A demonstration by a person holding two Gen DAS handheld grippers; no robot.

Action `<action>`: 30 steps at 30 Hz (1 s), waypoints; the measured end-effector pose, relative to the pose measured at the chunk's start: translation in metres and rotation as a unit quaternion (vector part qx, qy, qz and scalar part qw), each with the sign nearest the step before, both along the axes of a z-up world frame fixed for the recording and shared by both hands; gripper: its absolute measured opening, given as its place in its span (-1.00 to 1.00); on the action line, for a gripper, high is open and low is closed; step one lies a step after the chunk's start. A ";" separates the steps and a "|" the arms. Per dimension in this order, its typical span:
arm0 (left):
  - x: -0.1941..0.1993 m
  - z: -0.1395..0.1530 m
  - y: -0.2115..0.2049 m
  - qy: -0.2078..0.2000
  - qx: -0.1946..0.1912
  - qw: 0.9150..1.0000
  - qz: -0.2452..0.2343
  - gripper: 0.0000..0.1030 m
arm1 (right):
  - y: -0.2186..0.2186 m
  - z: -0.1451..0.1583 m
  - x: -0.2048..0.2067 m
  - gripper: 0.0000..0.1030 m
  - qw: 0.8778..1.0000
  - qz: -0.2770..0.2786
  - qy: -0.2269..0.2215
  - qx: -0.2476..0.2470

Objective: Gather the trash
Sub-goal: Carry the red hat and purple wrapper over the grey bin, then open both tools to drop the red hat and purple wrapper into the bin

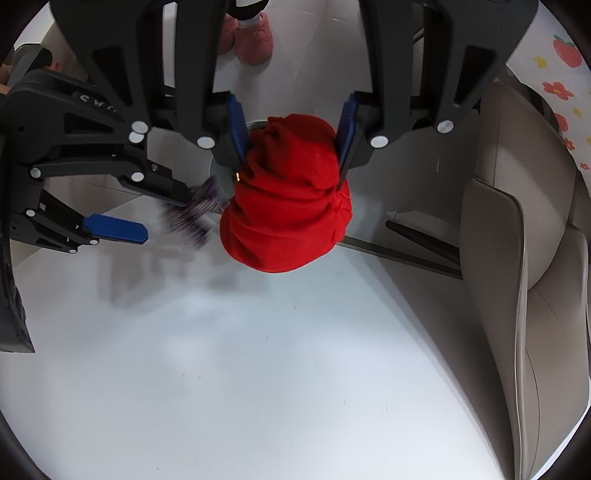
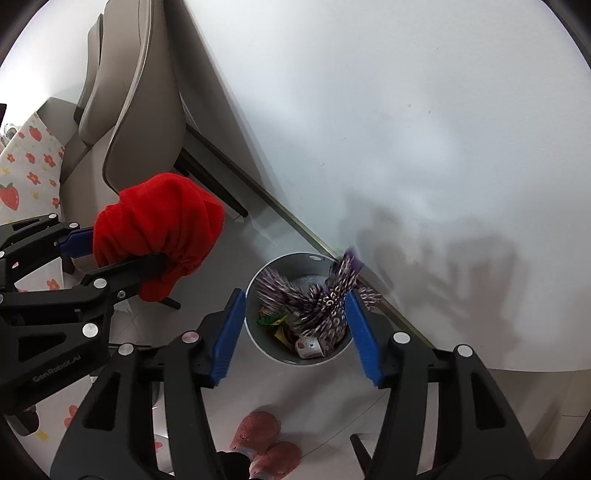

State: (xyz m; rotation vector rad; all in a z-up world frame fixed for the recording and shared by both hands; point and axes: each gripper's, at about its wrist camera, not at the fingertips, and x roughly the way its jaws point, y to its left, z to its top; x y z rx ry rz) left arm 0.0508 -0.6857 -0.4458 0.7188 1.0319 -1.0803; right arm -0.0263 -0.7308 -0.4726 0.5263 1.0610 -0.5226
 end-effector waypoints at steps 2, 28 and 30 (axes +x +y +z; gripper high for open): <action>0.000 -0.001 0.000 0.001 0.001 1.000 0.000 -0.18 | -0.001 0.000 -0.002 0.05 1.000 -0.002 -0.001 0.001; -0.019 -0.012 -0.021 0.003 -0.013 0.999 -0.038 0.46 | -0.011 0.026 -0.063 0.08 0.996 -0.083 -0.006 -0.009; -0.017 -0.007 -0.018 -0.004 -0.011 0.999 -0.036 0.46 | -0.008 0.034 -0.067 0.09 0.996 -0.085 -0.007 -0.012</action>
